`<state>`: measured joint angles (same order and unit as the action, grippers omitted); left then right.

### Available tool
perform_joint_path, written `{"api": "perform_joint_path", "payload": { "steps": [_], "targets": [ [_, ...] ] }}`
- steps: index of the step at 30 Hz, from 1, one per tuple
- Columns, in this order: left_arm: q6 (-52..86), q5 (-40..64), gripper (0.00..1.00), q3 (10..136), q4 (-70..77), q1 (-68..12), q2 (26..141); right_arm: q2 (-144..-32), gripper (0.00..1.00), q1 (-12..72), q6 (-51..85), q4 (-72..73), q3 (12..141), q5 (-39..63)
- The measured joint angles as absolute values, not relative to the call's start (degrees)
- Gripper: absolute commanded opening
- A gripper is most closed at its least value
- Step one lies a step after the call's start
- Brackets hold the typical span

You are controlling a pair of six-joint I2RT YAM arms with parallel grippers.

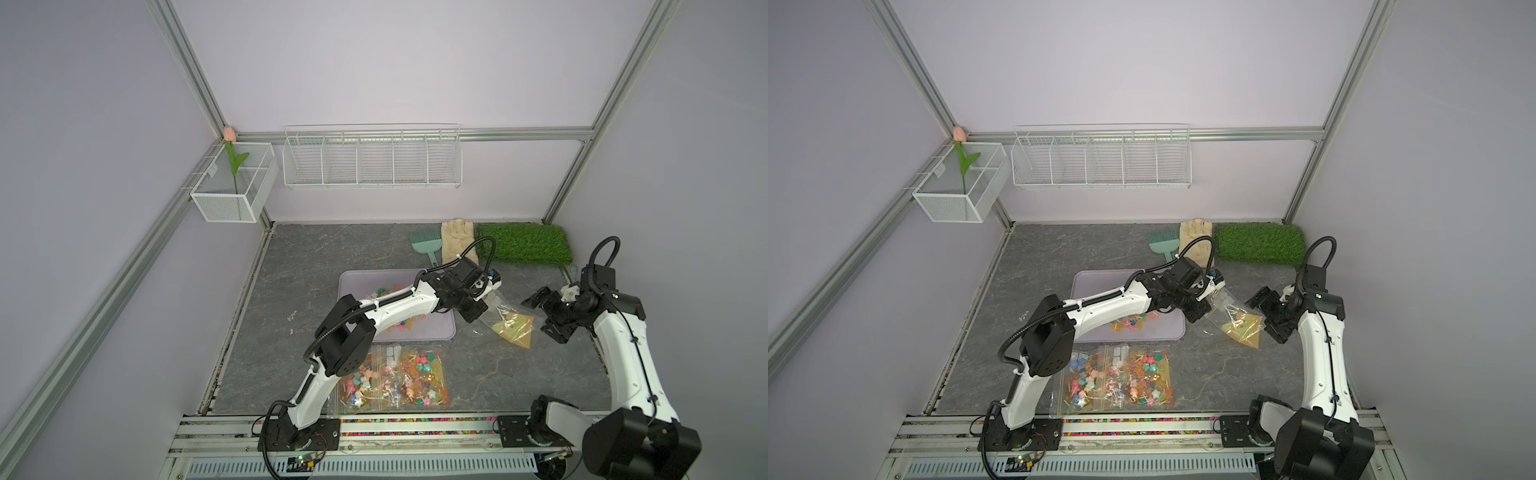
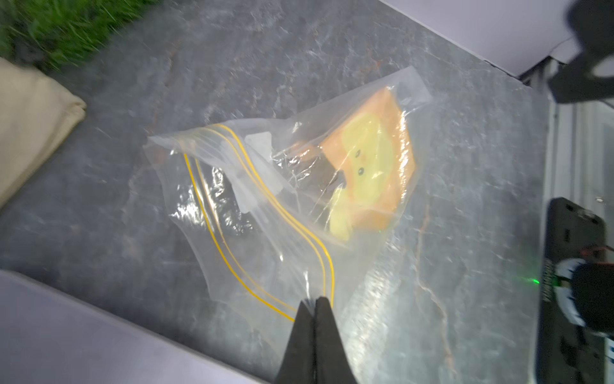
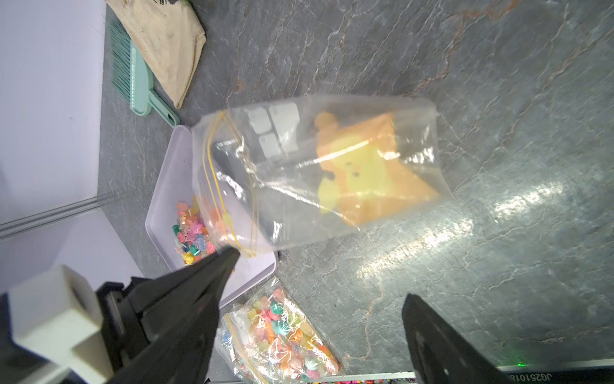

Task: Pour candies out of the ziploc bag
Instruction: Place the ziploc bag at the center of the board.

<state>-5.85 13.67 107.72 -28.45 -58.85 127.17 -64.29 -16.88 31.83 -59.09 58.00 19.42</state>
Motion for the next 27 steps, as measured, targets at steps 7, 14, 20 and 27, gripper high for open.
{"api": "perform_joint_path", "payload": {
  "steps": [7, 14, 20, 27],
  "targets": [
    [-11.1, 9.0, 0.0, 116.8, -32.8, -57.7, 134.3, -63.3, 0.89, -15.9, 30.7, -59.2, 58.0, 16.2],
    [-16.4, 1.6, 0.0, 117.5, -32.0, -57.9, 134.4, -63.2, 0.89, -14.9, 29.7, -59.1, 58.0, 12.6],
    [-18.1, -3.5, 0.01, 129.3, -28.1, -57.7, 139.7, -63.8, 0.89, -14.0, 29.4, -59.2, 58.0, 11.3],
    [-15.9, -4.3, 0.02, 137.2, -23.8, -57.5, 144.6, -65.3, 0.89, -12.6, 29.0, -59.5, 58.1, 9.8]
  ]
}}
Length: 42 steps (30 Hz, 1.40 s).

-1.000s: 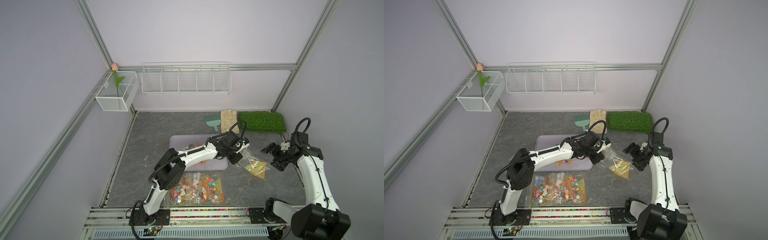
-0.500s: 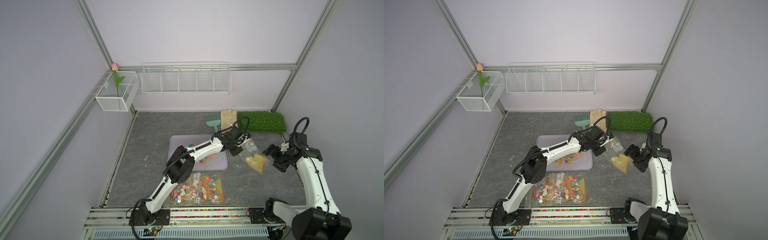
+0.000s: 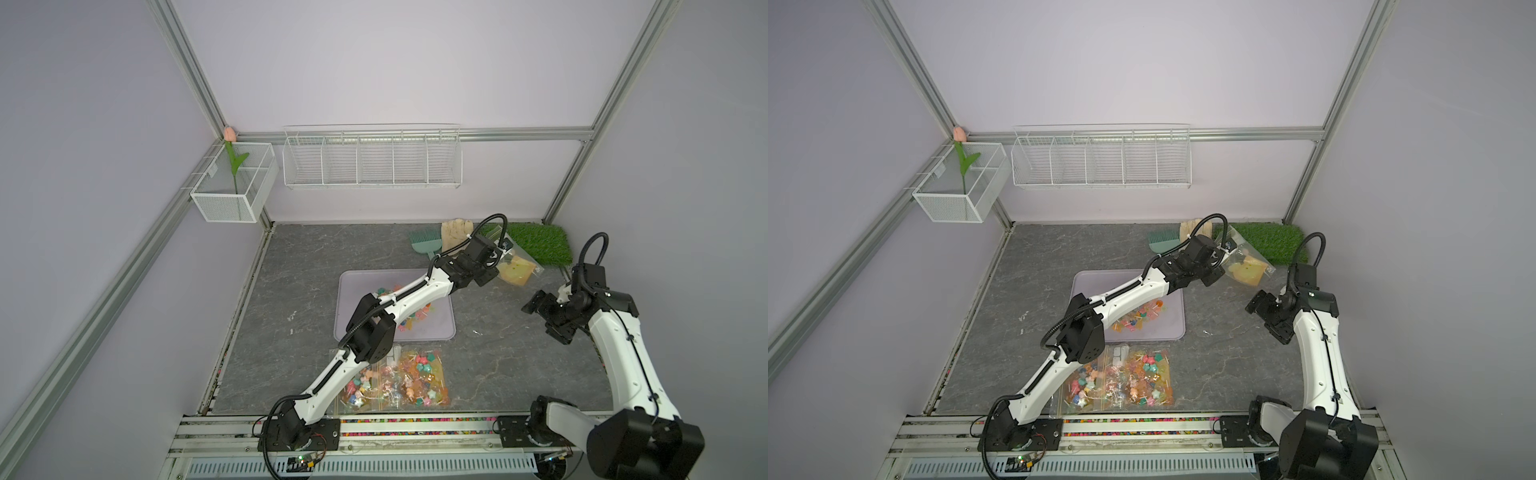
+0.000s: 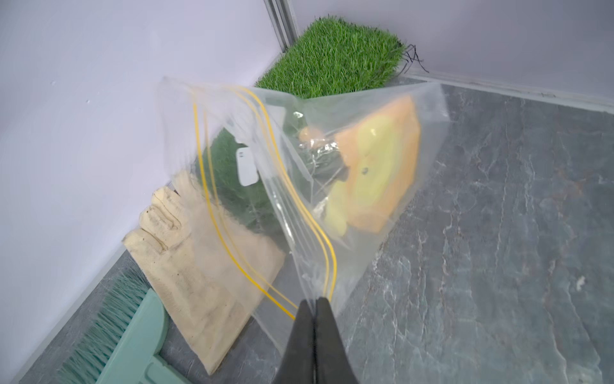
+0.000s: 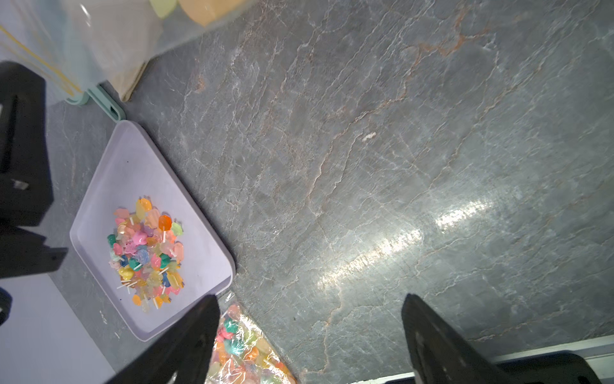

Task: Pour candies out of the ziploc bag
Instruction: Place the ziploc bag at the center of the board.

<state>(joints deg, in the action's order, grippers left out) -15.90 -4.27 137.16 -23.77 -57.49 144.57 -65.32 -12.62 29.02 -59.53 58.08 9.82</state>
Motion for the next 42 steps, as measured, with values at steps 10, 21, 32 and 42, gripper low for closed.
{"api": "perform_joint_path", "payload": {
  "steps": [10, 21, 32, 42],
  "targets": [
    [-5.8, 2.0, 0.0, 127.8, -22.9, -57.8, 141.3, -65.4, 0.89, -12.6, 29.3, -60.2, 60.6, 7.7],
    [16.0, 16.8, 0.0, 114.7, -11.2, -58.7, 138.0, -65.4, 0.89, -12.6, 30.0, -60.2, 63.3, 7.0],
    [25.4, 24.3, 0.29, 115.3, -2.9, -58.7, 138.7, -65.3, 0.89, -12.6, 30.2, -60.2, 63.3, 6.8],
    [23.8, 22.2, 0.69, 109.4, -3.7, -58.6, 136.3, -64.8, 0.89, -12.6, 30.2, -60.2, 63.3, 6.9]
  ]
}}
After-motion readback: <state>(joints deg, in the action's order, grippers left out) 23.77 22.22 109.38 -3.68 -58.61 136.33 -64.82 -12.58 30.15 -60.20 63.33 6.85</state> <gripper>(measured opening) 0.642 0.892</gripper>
